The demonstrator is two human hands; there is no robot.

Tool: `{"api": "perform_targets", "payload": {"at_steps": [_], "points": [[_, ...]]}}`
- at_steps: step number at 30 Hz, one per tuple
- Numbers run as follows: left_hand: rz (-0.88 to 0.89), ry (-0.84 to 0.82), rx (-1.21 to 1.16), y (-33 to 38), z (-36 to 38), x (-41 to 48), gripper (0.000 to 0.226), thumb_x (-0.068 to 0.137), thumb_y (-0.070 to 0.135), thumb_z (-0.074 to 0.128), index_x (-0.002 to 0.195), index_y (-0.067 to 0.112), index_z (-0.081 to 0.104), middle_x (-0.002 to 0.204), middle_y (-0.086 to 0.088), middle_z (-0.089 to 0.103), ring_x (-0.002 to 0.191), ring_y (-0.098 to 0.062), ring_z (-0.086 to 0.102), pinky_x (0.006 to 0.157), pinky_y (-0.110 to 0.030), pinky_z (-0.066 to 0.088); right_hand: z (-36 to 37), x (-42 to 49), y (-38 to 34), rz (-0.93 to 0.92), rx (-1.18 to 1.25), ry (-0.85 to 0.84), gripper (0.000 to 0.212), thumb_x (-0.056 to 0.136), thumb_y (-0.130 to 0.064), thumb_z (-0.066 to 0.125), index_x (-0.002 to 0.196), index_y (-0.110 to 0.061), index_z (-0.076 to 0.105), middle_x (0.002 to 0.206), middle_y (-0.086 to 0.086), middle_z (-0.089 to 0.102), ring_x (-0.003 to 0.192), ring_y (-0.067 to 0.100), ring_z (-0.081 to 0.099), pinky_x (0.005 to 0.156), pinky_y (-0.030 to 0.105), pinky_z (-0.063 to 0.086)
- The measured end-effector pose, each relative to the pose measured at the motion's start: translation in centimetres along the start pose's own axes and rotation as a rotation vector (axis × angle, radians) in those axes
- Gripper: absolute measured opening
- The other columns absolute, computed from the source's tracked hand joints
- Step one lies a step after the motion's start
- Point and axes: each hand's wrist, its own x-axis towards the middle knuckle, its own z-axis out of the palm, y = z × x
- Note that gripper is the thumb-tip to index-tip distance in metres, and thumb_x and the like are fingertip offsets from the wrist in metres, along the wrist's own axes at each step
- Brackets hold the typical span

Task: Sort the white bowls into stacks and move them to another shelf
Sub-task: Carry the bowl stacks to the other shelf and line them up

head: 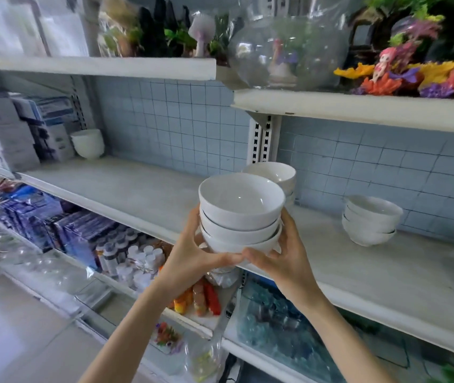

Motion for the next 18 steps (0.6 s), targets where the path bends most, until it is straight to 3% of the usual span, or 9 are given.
{"api": "perform_targets", "payload": {"at_steps": [7,10,13,18], "points": [[0.023,0.011,0.014,-1.1,-9.5,1.8,0.113,0.038,0.057,0.087,0.135,0.030,0.037,0.126,0.013,0.056,0.109,0.004,0.058,0.077,-0.011,0.050,9.1,4.2,1.5,-0.021,0.038,0.017,0.095,0.058,-0.045,0.082,0.139,-0.029,0.036,0.133,-0.014,0.052,0.124,0.004,0.048,0.089,0.022,0.051],[0.020,-0.001,0.031,-1.8,-13.2,2.7,0.112,0.040,0.046,0.090,0.136,0.029,0.037,0.127,0.012,0.056,0.110,0.002,0.058,0.075,-0.013,0.051,12.4,5.7,2.3,-0.032,0.015,0.040,0.095,0.060,-0.048,0.081,0.141,-0.025,0.035,0.137,-0.006,0.050,0.126,0.009,0.047,0.089,0.019,0.049],[0.011,-0.003,0.038,-2.8,-16.4,3.6,0.109,0.043,0.036,0.089,0.138,0.029,0.037,0.129,0.010,0.056,0.111,-0.005,0.059,0.074,-0.019,0.054,15.1,7.1,3.4,-0.022,0.008,0.039,0.096,0.061,-0.051,0.080,0.141,-0.025,0.034,0.136,-0.007,0.050,0.126,0.009,0.048,0.095,0.028,0.050],[-0.011,-0.001,0.020,-4.7,-20.4,5.4,0.110,0.042,0.050,0.090,0.137,0.036,0.037,0.128,0.014,0.057,0.114,-0.010,0.059,0.077,-0.023,0.055,18.4,9.9,5.0,0.004,-0.007,0.039,0.097,0.061,-0.051,0.080,0.142,-0.027,0.033,0.137,-0.008,0.048,0.128,0.009,0.045,0.095,0.033,0.051]]}}
